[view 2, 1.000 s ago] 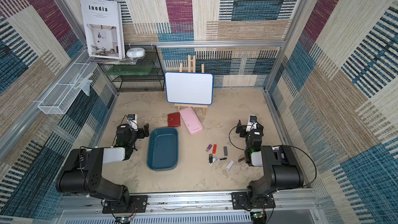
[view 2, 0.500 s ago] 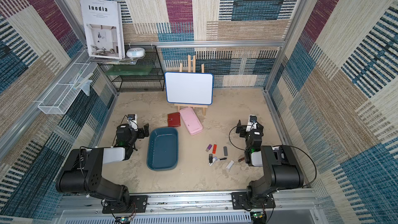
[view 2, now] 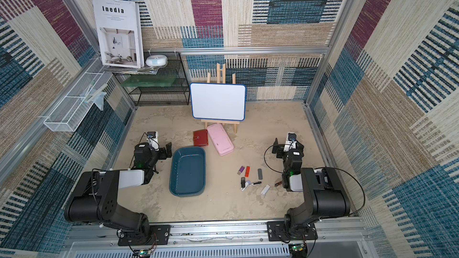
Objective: Put the usb flash drive into the storage box
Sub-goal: Pick up the USB flash from the center of the board.
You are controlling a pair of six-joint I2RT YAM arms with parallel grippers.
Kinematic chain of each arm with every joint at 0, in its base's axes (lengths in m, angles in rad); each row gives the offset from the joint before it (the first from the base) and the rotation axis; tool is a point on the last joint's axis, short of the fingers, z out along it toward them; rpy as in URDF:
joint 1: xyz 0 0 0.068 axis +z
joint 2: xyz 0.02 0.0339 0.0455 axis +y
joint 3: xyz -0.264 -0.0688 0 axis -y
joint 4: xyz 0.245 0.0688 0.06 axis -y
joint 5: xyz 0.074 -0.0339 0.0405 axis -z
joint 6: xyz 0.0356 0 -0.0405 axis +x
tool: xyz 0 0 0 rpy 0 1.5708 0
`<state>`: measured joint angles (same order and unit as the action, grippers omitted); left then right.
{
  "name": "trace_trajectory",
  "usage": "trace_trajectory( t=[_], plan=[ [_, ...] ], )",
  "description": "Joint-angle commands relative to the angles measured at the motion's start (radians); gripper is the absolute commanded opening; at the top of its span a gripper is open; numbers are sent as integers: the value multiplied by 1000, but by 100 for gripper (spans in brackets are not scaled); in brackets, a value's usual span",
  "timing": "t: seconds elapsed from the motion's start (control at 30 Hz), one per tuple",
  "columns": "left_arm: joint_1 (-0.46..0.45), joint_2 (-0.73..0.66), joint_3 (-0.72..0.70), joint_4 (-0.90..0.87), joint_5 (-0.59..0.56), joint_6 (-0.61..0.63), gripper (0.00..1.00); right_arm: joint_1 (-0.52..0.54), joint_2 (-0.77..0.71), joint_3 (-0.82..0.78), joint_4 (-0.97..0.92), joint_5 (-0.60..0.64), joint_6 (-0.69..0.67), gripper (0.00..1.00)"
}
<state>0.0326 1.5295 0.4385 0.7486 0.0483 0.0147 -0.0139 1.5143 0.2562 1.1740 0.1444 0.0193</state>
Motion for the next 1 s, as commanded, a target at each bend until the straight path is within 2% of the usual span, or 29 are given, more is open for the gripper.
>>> trace_trajectory(
  t=[0.0, 0.07, 0.1, 0.17, 0.23, 0.3, 0.33, 0.4, 0.43, 0.47, 0.53, 0.6, 0.67, 0.77, 0.87, 0.97],
  plan=[
    [-3, -51, 45, -79, -62, -23, 99, 1, -2, 1, 18, -6, 1, 99],
    [-3, -136, 166, -394, -153, -80, 99, 1, -5, -1, 18, -6, 1, 99],
    [-3, -168, 213, -498, -182, -111, 99, 1, -6, -3, 25, -2, 1, 99],
    [-6, -225, 209, -544, -149, -136, 99, 2, -45, 18, -38, 29, 12, 99],
    [-7, -282, 128, -427, -123, -177, 99, 6, -148, 127, -300, 103, 44, 99],
    [-7, -327, 87, -374, -148, -269, 99, 6, -217, 273, -593, 222, 180, 99],
    [-7, -337, 97, -408, -173, -324, 99, 5, -227, 345, -705, 245, 244, 99],
    [-7, -342, 174, -642, -326, -523, 99, 5, -204, 457, -913, 313, 439, 99],
    [-4, -331, 203, -724, -366, -578, 99, 0, -181, 505, -1034, 340, 527, 99],
    [2, -313, 230, -769, -344, -575, 99, -13, -147, 554, -1124, 318, 583, 99],
    [2, -286, 287, -859, -233, -571, 96, -22, -90, 639, -1266, 239, 607, 99],
    [-3, -266, 337, -948, -82, -614, 90, -23, -36, 717, -1416, 171, 652, 91],
    [-16, -277, 345, -960, 43, -618, 83, -21, -10, 751, -1510, 105, 647, 82],
    [-71, -357, 366, -1063, 25, -646, 82, -21, -53, 737, -1614, 77, 687, 80],
    [-140, -449, 412, -1214, -6, -663, 82, -22, -127, 691, -1668, -11, 674, 81],
    [-160, -510, 463, -1323, 120, -635, 82, -21, -175, 643, -1725, -122, 651, 78]
  ],
)
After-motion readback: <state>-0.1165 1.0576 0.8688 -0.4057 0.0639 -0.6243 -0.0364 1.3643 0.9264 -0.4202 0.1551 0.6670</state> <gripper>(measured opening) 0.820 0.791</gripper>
